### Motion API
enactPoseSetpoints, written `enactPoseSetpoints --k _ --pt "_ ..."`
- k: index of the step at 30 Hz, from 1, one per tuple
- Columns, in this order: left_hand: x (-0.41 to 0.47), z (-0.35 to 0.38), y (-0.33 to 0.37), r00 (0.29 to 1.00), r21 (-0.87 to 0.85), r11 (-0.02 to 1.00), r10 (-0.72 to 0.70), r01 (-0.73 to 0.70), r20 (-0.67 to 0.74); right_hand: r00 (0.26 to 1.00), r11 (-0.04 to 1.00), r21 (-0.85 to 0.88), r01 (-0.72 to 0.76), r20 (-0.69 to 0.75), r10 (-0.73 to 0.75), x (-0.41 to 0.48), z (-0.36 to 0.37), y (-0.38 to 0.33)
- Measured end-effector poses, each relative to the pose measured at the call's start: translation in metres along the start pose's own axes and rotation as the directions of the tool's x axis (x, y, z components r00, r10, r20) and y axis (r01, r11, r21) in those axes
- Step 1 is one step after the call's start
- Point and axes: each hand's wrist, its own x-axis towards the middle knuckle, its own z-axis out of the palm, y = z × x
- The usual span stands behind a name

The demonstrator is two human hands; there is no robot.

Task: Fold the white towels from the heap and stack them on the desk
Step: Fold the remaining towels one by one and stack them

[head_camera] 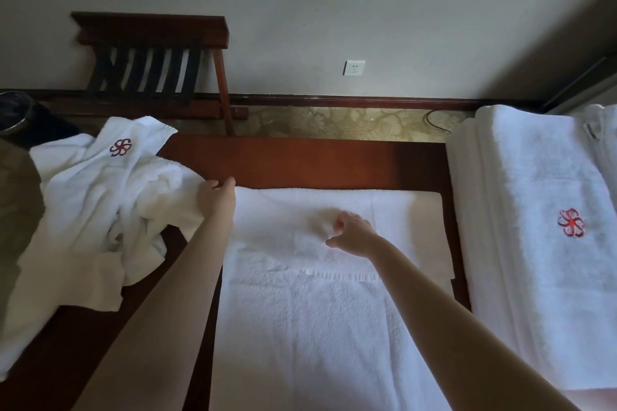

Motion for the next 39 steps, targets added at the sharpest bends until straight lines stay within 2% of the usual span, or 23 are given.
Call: enactPoseSetpoints --k 4,6,8,11,13,15,17,21,23,25,27,30,32,34,37,39 --pt "-0.015 0.003 -0.024 0.996 -0.02 0.998 -0.061 0.063 0.061 0.999 1.0 -0.019 0.01 -0.038 -0.011 -0.007 0.003 -0.001" --pt "-0.021 0.0 -0.037 0.993 0.071 0.997 -0.037 0.029 0.109 0.996 0.997 -0.075 0.012 -0.084 -0.019 -0.014 0.008 -0.001" --pt "-0.027 -0.005 -0.045 0.979 0.25 0.968 -0.029 -0.022 0.201 0.992 0.988 -0.157 0.004 -0.124 -0.023 -0.021 0.013 -0.002" --pt "-0.026 -0.02 -0.048 0.927 0.482 0.867 -0.073 -0.122 0.367 0.987 0.971 -0.24 -0.022 -0.16 -0.017 -0.028 0.019 -0.006" --pt "-0.022 -0.032 -0.046 0.902 0.586 0.76 0.0 -0.28 0.431 0.985 0.963 -0.267 -0.036 -0.172 -0.011 -0.031 0.021 -0.008" --pt "-0.021 -0.043 -0.043 0.899 0.624 0.666 0.177 -0.41 0.401 0.985 0.959 -0.279 -0.045 -0.175 -0.004 -0.032 0.021 -0.011" --pt "-0.026 -0.046 -0.044 0.88 0.639 0.606 0.299 -0.473 0.369 0.984 0.958 -0.283 -0.053 -0.179 0.001 -0.032 0.022 -0.013" --pt "-0.039 -0.045 -0.06 0.858 0.737 0.439 0.294 -0.513 0.422 0.979 0.937 -0.34 -0.081 -0.205 0.01 -0.037 0.026 -0.019" --pt "-0.047 -0.047 -0.066 0.848 0.794 0.343 0.377 -0.502 0.373 0.969 0.922 -0.383 -0.052 -0.243 -0.047 -0.042 0.031 -0.019" --pt "-0.056 -0.042 -0.066 0.763 0.806 0.219 0.524 -0.549 0.377 0.94 0.927 -0.373 0.043 -0.298 -0.163 -0.051 0.035 -0.011" --pt "-0.072 -0.03 -0.067 0.624 0.717 0.115 0.6 -0.687 0.501 0.908 0.934 -0.327 0.142 -0.332 -0.255 -0.065 0.037 0.006" --pt "-0.105 -0.005 -0.078 0.398 0.47 -0.027 0.489 -0.882 0.776 0.88 0.883 -0.416 0.218 -0.306 -0.362 -0.088 0.036 0.041" --pt "-0.123 0.006 -0.089 0.344 0.407 -0.082 0.401 -0.91 0.849 0.881 0.838 -0.506 0.204 -0.278 -0.382 -0.1 0.034 0.059" --pt "-0.134 0.008 -0.097 0.364 0.428 -0.094 0.385 -0.899 0.848 0.867 0.817 -0.549 0.174 -0.309 -0.392 -0.107 0.029 0.068" --pt "-0.137 0.002 -0.104 0.393 0.496 -0.123 0.462 -0.859 0.795 0.84 0.805 -0.58 0.127 -0.368 -0.398 -0.112 0.017 0.076" --pt "-0.131 -0.006 -0.107 0.459 0.582 -0.135 0.484 -0.802 0.745 0.832 0.806 -0.585 0.089 -0.4 -0.383 -0.114 0.01 0.081"
